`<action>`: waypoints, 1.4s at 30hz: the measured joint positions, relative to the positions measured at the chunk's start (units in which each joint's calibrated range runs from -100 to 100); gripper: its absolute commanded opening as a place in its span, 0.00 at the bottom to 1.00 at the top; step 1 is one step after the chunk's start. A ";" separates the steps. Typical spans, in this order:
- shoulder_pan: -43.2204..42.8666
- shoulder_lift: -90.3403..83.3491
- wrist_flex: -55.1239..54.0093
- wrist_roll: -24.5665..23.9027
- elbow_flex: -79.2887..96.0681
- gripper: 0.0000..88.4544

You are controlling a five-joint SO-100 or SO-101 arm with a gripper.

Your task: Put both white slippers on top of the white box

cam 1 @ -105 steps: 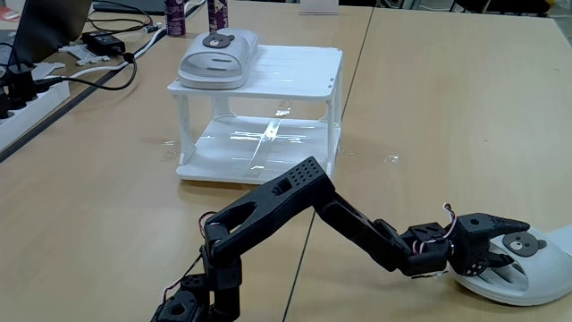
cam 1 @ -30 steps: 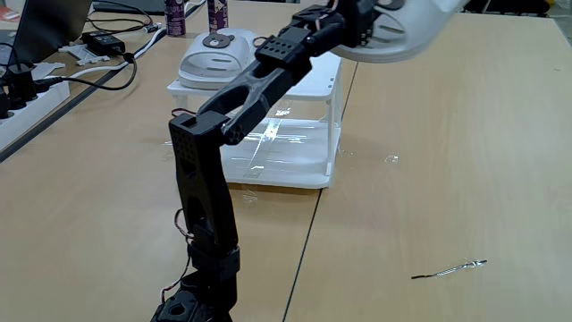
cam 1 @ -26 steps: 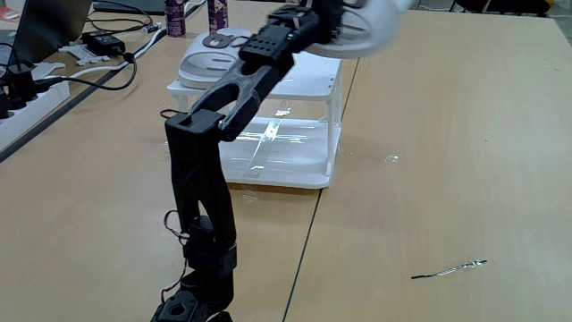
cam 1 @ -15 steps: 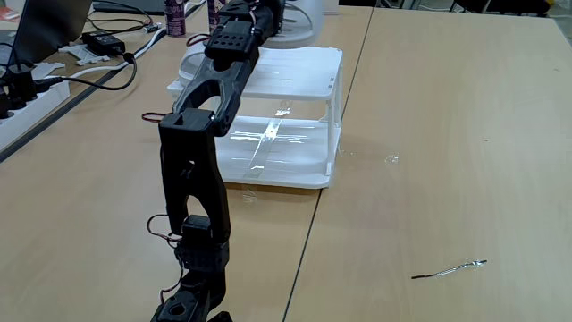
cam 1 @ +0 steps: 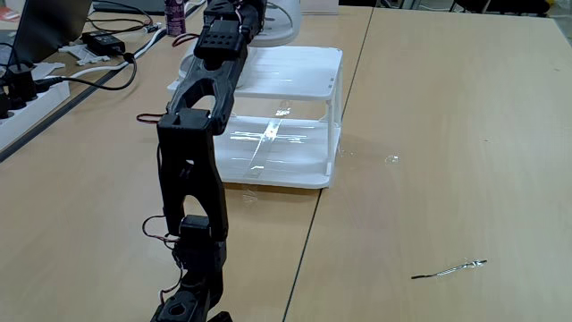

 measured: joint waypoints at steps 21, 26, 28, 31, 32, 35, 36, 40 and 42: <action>2.32 38.93 0.00 0.00 -38.99 0.01; 2.10 39.01 0.00 0.00 -38.99 0.01; 2.02 39.01 0.00 0.00 -38.99 0.01; 2.02 39.01 0.00 0.00 -38.45 0.01; 2.02 39.01 0.00 0.00 -37.92 0.01; 2.02 39.01 0.00 0.00 -36.48 0.01; 2.02 39.01 0.00 0.00 -36.30 0.01; 2.02 39.01 0.00 0.00 -36.21 0.01; 2.02 39.01 0.00 0.00 -36.21 0.05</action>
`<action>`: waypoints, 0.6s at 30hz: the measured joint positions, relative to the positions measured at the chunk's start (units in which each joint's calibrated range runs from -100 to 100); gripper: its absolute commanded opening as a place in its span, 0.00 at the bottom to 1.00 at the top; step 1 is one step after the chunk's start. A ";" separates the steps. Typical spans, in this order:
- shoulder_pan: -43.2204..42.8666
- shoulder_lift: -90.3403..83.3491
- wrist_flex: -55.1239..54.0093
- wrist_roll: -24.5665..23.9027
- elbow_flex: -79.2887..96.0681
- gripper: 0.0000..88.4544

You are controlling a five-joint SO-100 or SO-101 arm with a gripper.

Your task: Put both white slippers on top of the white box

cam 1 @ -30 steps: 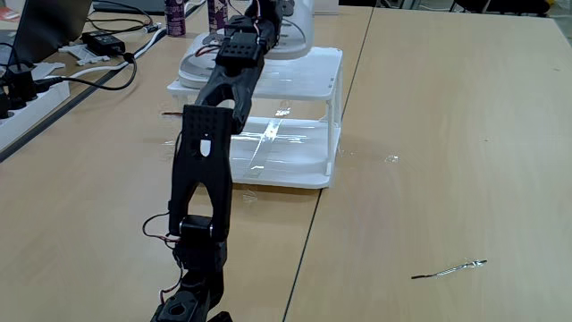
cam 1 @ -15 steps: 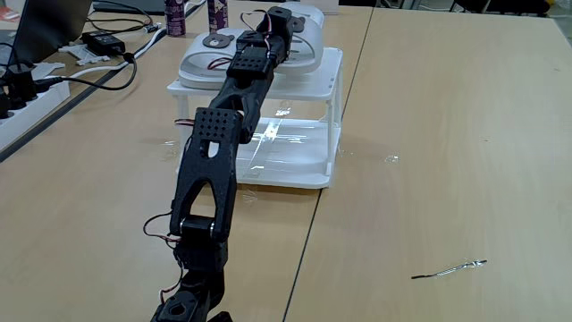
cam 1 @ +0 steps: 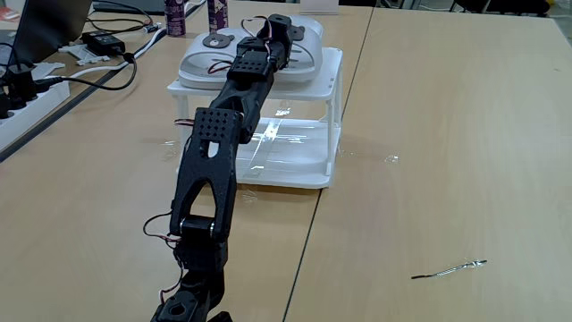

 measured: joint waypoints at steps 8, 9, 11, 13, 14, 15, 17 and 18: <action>0.00 0.00 0.00 0.00 2.43 0.22; 0.00 0.00 0.00 0.00 2.43 0.22; 0.00 0.00 0.00 0.00 2.43 0.22; 0.00 0.00 0.00 0.00 2.43 0.22; 0.00 0.00 0.00 0.00 2.43 0.22; 0.00 0.00 0.00 0.00 2.43 0.22; 0.00 0.00 0.00 0.00 2.43 0.22; 0.00 0.00 0.00 0.00 2.61 0.22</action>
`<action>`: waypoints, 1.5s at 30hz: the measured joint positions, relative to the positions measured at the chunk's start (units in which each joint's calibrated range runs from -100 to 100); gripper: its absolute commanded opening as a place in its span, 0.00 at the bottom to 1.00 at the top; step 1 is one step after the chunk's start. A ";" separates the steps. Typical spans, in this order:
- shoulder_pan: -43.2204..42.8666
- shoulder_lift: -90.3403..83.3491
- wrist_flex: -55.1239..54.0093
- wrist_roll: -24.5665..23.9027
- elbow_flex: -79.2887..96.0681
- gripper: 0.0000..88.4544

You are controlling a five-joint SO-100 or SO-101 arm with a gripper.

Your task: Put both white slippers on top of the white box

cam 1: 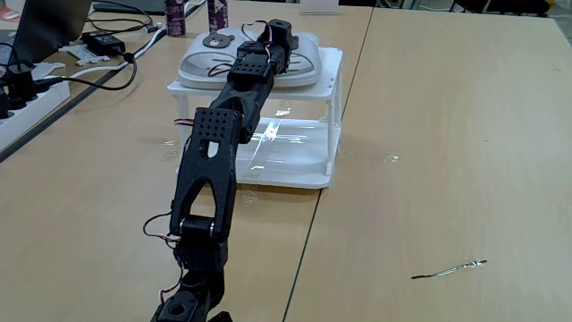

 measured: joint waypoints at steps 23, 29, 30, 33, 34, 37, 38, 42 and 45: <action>-0.45 -15.75 -0.26 0.00 22.73 0.33; -0.60 -24.41 -0.26 0.00 32.97 0.33; -0.60 -26.47 -0.26 0.00 35.67 0.33; -0.60 -32.91 -0.26 0.00 42.50 0.33; -0.60 -35.46 -0.26 0.00 44.65 0.33; -0.60 -41.81 -0.26 0.00 49.15 0.33; -0.60 -43.63 -0.26 0.00 50.04 0.33; -0.60 -51.38 -0.26 0.00 52.56 0.33; -0.60 -55.59 -0.26 0.00 53.73 0.33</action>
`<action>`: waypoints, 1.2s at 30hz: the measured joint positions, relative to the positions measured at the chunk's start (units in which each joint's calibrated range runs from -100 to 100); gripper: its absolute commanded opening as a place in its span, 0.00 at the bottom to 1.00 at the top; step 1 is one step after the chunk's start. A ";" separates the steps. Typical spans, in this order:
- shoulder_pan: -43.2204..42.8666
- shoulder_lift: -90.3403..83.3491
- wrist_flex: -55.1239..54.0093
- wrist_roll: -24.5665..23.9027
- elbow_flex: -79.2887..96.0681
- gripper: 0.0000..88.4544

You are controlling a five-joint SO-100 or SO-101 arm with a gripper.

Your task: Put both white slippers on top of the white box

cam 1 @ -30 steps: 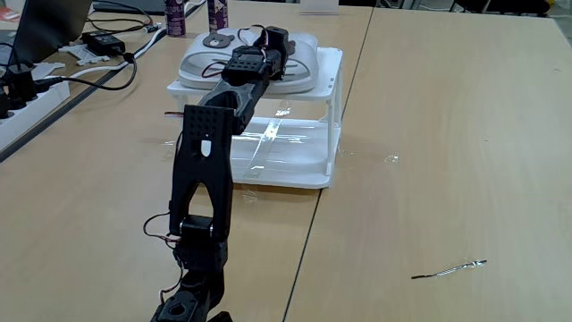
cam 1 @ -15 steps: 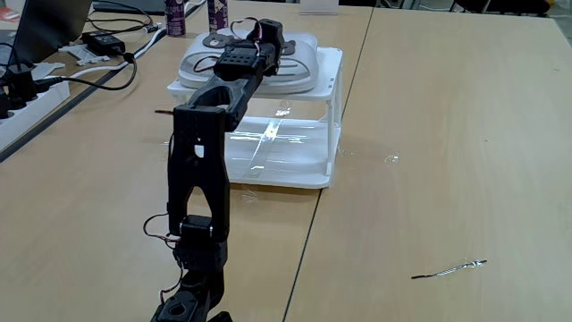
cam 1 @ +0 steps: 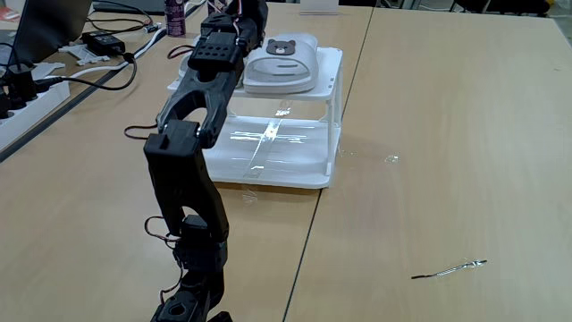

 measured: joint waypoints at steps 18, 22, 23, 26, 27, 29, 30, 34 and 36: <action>0.07 -12.45 -33.56 0.00 14.29 0.01; 0.07 -14.27 -65.84 0.00 24.53 0.01; 0.07 -15.84 -72.36 0.00 27.67 0.01; 0.00 -22.93 -88.33 0.00 41.42 0.01; 0.07 -25.65 -92.27 0.00 46.00 0.01; 0.07 -32.49 -100.43 0.00 57.32 0.01; 0.07 -35.13 -103.00 0.00 61.64 0.01; 0.22 -48.25 -109.53 0.00 81.58 0.01; 0.22 -54.52 -111.24 0.00 90.12 0.01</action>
